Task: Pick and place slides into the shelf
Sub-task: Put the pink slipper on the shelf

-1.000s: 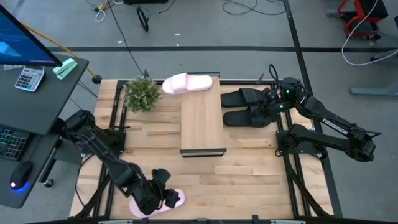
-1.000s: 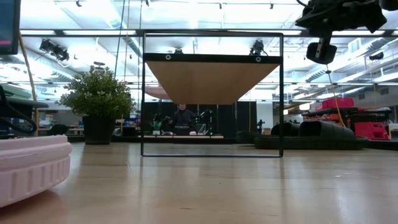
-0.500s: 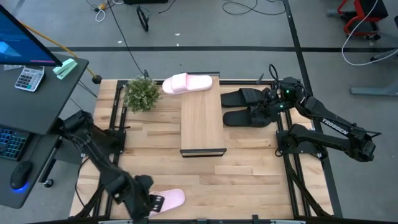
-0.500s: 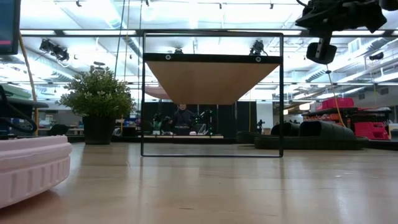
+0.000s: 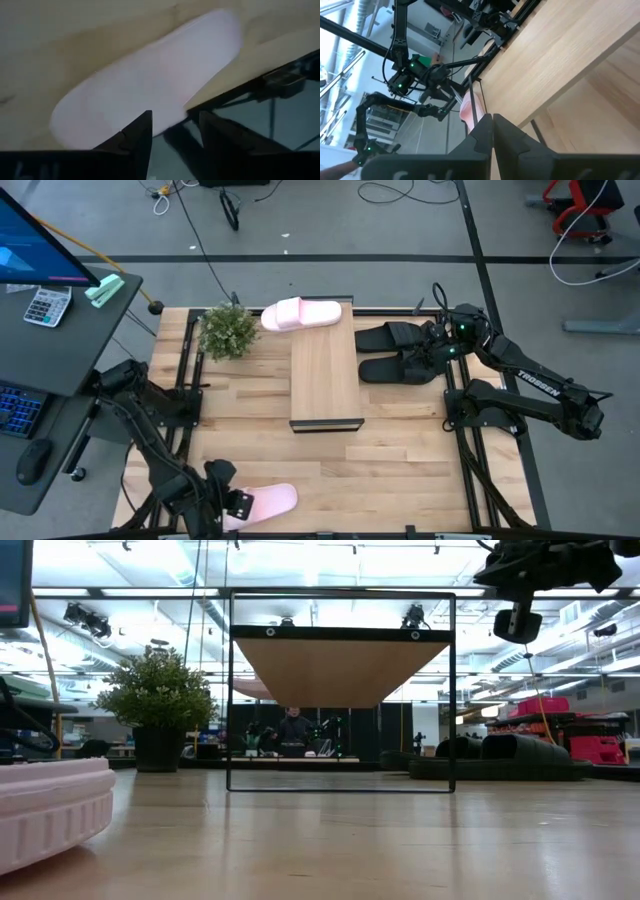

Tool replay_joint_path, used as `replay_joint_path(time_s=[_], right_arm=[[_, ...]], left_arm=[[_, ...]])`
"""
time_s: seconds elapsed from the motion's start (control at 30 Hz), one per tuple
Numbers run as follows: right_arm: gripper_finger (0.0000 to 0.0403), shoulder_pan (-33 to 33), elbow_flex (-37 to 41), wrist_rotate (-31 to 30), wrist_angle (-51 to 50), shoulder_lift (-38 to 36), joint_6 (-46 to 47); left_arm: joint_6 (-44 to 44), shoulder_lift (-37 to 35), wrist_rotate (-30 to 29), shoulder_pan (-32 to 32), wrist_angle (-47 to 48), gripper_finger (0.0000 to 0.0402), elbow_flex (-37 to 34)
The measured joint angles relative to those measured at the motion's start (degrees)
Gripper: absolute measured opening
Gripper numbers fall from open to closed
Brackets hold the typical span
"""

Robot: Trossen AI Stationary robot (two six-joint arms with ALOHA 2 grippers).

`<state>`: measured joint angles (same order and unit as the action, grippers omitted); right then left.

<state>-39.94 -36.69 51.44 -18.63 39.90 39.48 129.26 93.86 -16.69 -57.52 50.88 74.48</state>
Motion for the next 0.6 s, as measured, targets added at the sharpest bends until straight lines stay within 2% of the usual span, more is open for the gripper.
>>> replay_joint_path(time_s=[0.13, 0.3, 0.6], right_arm=[[0.0020, 0.00, 0.00, 0.00, 0.00, 0.00, 0.04], [0.0020, 0.00, 0.00, -0.67, 0.00, 0.00, -0.06], [0.0020, 0.00, 0.00, -1.38, 0.00, 0.00, 0.00]], left_arm=[[0.50, 0.00, 0.30, 0.03, -0.19, 0.0176, 0.00], [3.05, -0.02, 10.14, 0.16, 6.88, 0.0169, 0.00], [1.90, 1.60, 11.63, -0.78, 7.62, 0.0158, 0.00]])
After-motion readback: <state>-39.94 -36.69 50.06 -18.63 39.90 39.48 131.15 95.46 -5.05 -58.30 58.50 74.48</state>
